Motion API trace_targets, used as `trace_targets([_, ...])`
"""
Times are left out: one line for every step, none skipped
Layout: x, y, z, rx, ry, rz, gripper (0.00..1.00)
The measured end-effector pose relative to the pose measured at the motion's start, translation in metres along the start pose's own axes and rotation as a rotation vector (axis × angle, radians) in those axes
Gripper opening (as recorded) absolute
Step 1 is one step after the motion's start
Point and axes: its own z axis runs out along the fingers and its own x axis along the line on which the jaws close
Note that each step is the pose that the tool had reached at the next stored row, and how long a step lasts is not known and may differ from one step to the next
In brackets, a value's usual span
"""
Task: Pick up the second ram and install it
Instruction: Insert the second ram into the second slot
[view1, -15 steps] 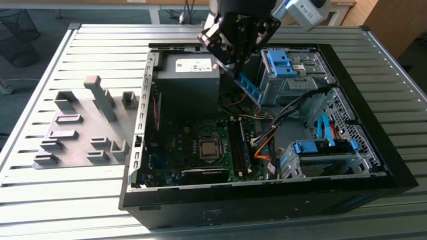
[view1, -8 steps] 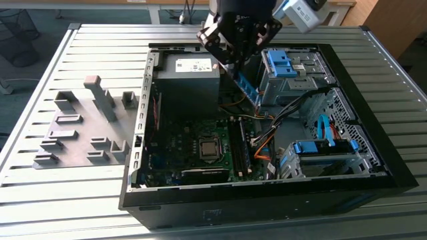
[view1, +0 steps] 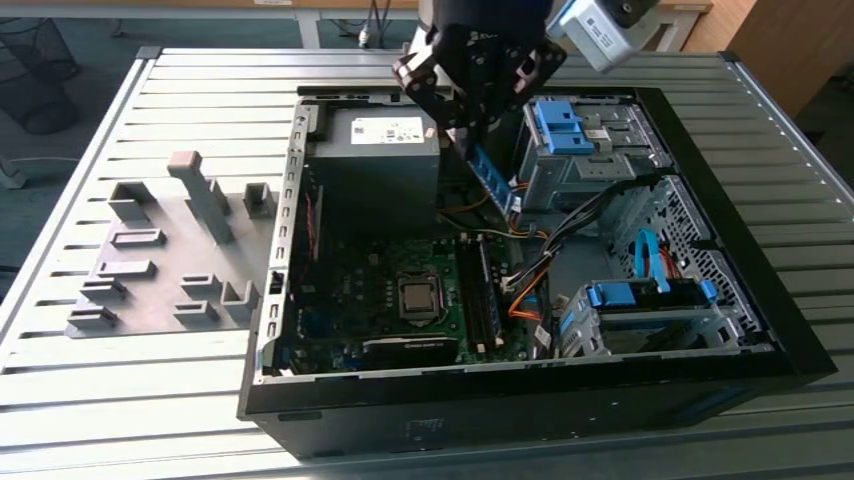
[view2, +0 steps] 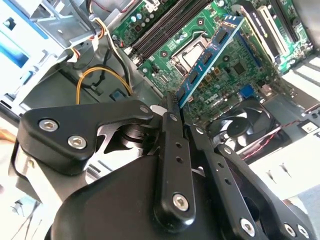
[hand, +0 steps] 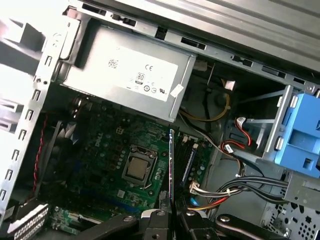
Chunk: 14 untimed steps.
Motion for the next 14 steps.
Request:
trace_targets([0.0000,0.0000,0.0002,0.0000,-0.0001,0.009,0.14])
trace_targets([0.0000,0.0000,0.0003,0.0001,-0.0001,0.018,0.14])
trace_targets([0.0000,0.0000,0.0005,0.0002,-0.0003,0.029,0.14])
trace_targets([0.0000,0.0000,0.0006,0.0003,-0.0003,0.040,0.14])
trace_targets([0.0000,0.0000,0.0008,0.0004,-0.0004,0.055,0.14])
trace_targets([0.0000,0.0000,0.0011,0.0004,-0.0006,0.072,0.14])
trace_targets([0.0000,0.0000,0.0013,0.0006,-0.0007,0.091,0.14])
trace_targets([0.0000,0.0000,0.0015,0.0008,-0.0008,0.108,0.14])
trace_targets([0.0000,0.0000,0.0018,0.0009,-0.0009,0.127,0.14])
trace_targets([0.0000,0.0000,0.0021,0.0011,-0.0011,0.146,0.14])
trace_targets([0.0000,0.0000,0.0023,0.0013,-0.0012,0.164,0.14])
trace_targets([0.0000,0.0000,0.0026,0.0015,-0.0012,0.182,0.14])
trace_targets([0.0000,0.0000,0.0028,0.0017,-0.0014,0.199,0.14])
trace_targets([0.0000,0.0000,0.0030,0.0020,-0.0015,0.217,0.14])
